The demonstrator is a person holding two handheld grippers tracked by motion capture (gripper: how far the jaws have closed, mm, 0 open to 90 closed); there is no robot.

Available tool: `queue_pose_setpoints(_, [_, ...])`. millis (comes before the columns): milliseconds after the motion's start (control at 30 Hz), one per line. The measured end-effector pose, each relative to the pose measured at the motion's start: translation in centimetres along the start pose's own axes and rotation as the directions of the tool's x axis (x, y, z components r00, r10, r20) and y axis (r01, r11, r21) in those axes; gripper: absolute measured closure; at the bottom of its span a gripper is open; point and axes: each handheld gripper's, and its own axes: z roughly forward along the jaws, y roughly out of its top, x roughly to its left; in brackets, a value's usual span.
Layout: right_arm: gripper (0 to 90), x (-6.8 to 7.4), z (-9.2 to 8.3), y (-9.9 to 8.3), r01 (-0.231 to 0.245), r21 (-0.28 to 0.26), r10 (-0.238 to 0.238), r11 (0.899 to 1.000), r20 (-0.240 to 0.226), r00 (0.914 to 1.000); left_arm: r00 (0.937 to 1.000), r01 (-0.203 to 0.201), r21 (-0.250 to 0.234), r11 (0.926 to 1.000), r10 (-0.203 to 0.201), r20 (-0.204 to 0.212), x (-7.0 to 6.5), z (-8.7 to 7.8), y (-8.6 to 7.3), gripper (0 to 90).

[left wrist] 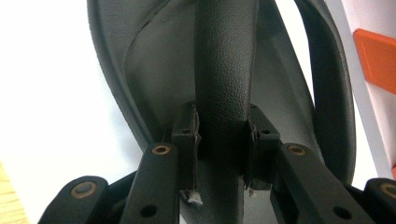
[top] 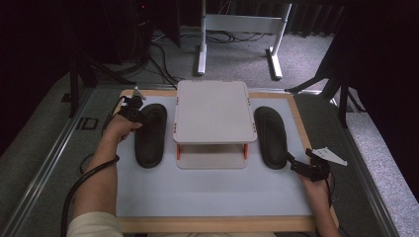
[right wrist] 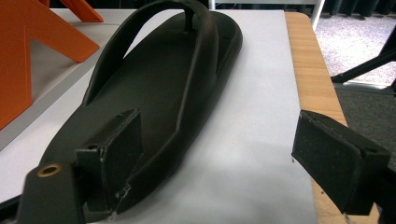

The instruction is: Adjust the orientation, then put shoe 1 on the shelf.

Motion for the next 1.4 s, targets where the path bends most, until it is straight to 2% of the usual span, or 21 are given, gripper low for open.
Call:
queue_pose_setpoints(133, [12.5, 0.0, 0.0, 0.0, 0.012, 0.002, -0.012, 1.000, -0.011, 0.9999, 0.9998, 0.013, -0.014, 0.9998, -0.013, 0.013, -0.2, -1.0, -0.1, 70.7])
queue_pose_setpoints(267, [13.0, 0.1, 0.0, 0.0, 0.015, 0.002, -0.015, 1.000, -0.010, 0.9998, 0.9994, -0.012, -0.016, 0.9998, 0.012, 0.031, -0.7, -2.0, -0.4, 70.7])
queue_pose_setpoints(367, [13.0, 0.0, 0.0, 0.0, 0.007, 0.000, -0.007, 1.000, -0.012, 0.9999, 0.9995, -0.010, -0.031, 0.9995, 0.011, 0.031, -1.1, -3.0, -0.5, 70.8])
queue_pose_setpoints(600, [13.0, 0.0, 0.0, 0.0, 0.003, -0.003, -0.003, 1.000, -0.007, 1.0000, 0.9996, -0.002, -0.058, 0.9983, 0.004, 0.028, -2.1, -6.2, -0.6, 71.0])
queue_pose_setpoints(767, [13.0, 0.0, 0.0, -0.1, 0.005, -0.003, -0.005, 1.000, -0.006, 1.0000, 1.0000, 0.003, -0.074, 0.9973, -0.003, 0.007, -2.9, -7.8, -0.3, 71.1])
queue_pose_setpoints(1000, [13.1, 0.0, 0.0, -0.1, 0.004, -0.002, -0.004, 1.000, -0.006, 1.0000, 0.9995, 0.004, -0.126, 0.9921, 0.000, 0.032, -4.2, -11.4, 0.3, 71.1])
queue_pose_setpoints(1233, [13.1, 0.0, 0.0, -0.1, 0.001, -0.003, -0.001, 1.000, -0.007, 1.0000, 0.9995, -0.013, -0.192, 0.9813, 0.018, 0.027, -6.6, -15.2, 1.6, 71.1])
queue_pose_setpoints(1400, [13.2, 0.0, 0.0, -0.1, 0.006, 0.000, -0.006, 1.000, -0.007, 1.0000, 0.9987, -0.034, -0.216, 0.9759, 0.042, 0.031, -8.9, -16.9, 2.5, 71.1])
